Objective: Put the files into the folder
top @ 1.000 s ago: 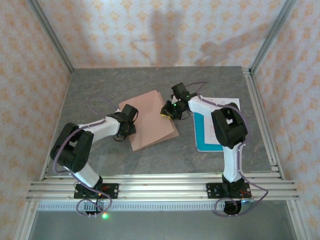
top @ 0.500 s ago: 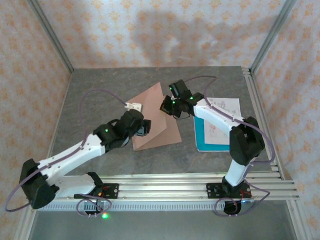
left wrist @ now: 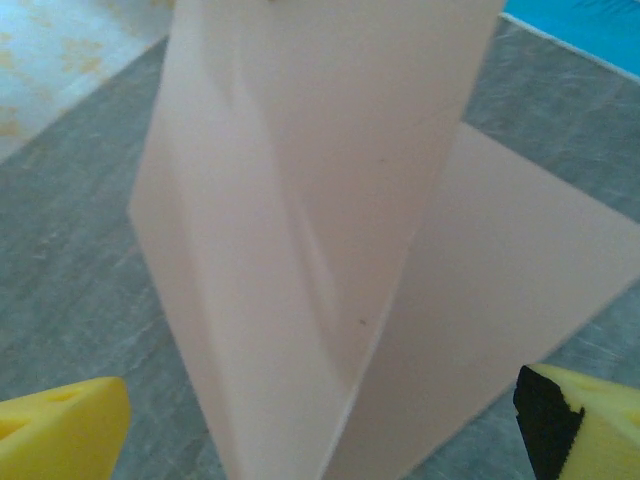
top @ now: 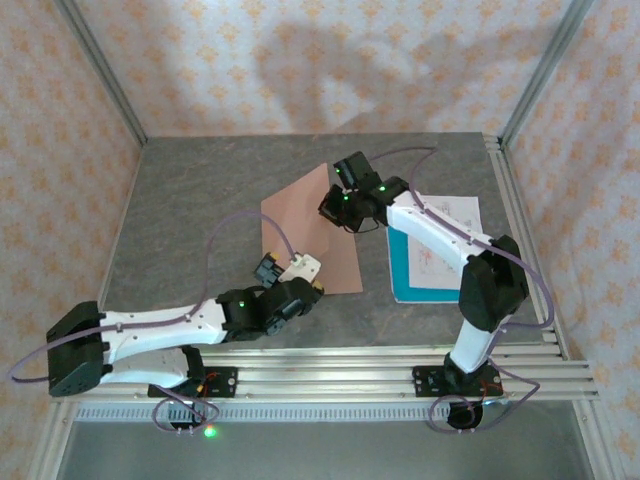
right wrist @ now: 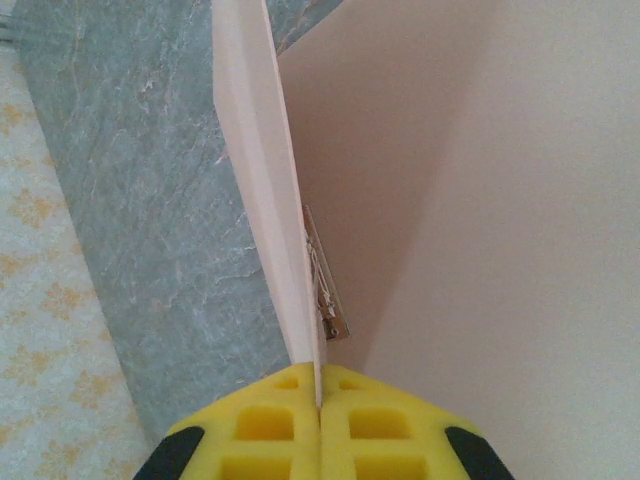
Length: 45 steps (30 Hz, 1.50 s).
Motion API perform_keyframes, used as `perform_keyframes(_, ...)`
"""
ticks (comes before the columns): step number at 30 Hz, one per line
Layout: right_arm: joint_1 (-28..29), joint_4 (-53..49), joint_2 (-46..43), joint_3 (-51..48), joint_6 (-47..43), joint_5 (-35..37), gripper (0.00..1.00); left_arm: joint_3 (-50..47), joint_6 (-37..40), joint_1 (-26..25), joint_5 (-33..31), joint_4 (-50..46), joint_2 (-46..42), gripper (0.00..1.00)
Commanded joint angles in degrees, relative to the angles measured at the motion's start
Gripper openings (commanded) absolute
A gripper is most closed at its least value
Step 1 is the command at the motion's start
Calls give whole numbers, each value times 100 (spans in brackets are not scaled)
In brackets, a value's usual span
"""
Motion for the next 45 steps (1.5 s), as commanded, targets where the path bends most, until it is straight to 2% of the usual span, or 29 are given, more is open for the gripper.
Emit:
perform_keyframes(1, 28, -361, -139, 147, 102, 61, 0, 238, 110, -15, -959, 282, 288, 99)
perform_keyframes(7, 36, -369, -209, 117, 139, -55, 0, 844, -479, 107, -1529, -193, 1118, 94)
perform_keyframes(11, 53, -408, -256, 102, 135, -124, 0, 1135, -626, 146, -1618, -319, 1492, 87)
perform_keyframes(13, 70, -400, -299, 67, 145, -151, 0, 1235, -736, 201, -1585, -369, 1580, 75)
perform_keyframes(16, 71, -392, -396, -6, 155, -173, 0, 1317, -810, 269, -1483, -416, 1616, 39)
perform_keyframes(18, 71, -367, -468, -34, 146, -170, 0, 1297, -841, 275, -1464, -431, 1572, 11)
perform_keyframes(19, 71, -343, -481, -43, 132, -186, 0, 1288, -889, 279, -1461, -460, 1542, 1)
perform_keyframes(20, 71, -293, -499, -34, 90, -225, 0, 1259, -945, 272, -1454, -497, 1472, 0)
perform_keyframes(24, 71, 133, -844, -177, -192, -128, 59, 841, -1226, 316, -1254, -417, 955, 0)
perform_keyframes(26, 73, 488, -1261, -442, -245, 105, 70, 505, -1262, 353, -973, -203, 542, 0)
perform_keyframes(29, 62, 803, -1962, -954, -201, 627, 76, -52, -1366, 452, -509, 84, -182, 0)
perform_keyframes(32, 36, 1189, -2398, -1711, 120, 936, 78, -568, -1513, 633, 5, 231, -963, 0)
perform_keyframes(33, 35, 1371, -2395, -1979, 264, 902, 76, -760, -1539, 699, 209, 311, -1263, 0)
perform_keyframes(34, 35, 1540, -2306, -2162, 403, 793, 72, -923, -1567, 760, 376, 380, -1522, 0)
perform_keyframes(37, 167, 2053, -1655, -2432, 705, 462, 51, -1412, -1744, 1057, 985, 543, -2331, 0)
perform_keyframes(38, 270, 2158, -1373, -2397, 731, 455, 44, -1536, -1824, 1174, 1165, 529, -2590, 0)
perform_keyframes(40, 484, 2263, -802, -2148, 753, 420, 38, -1732, -1962, 1387, 1449, 454, -3022, 0)
perform_keyframes(45, 966, 2240, 634, -1116, 807, 314, 32, -1891, -2192, 1765, 1722, -18, -3624, 0)
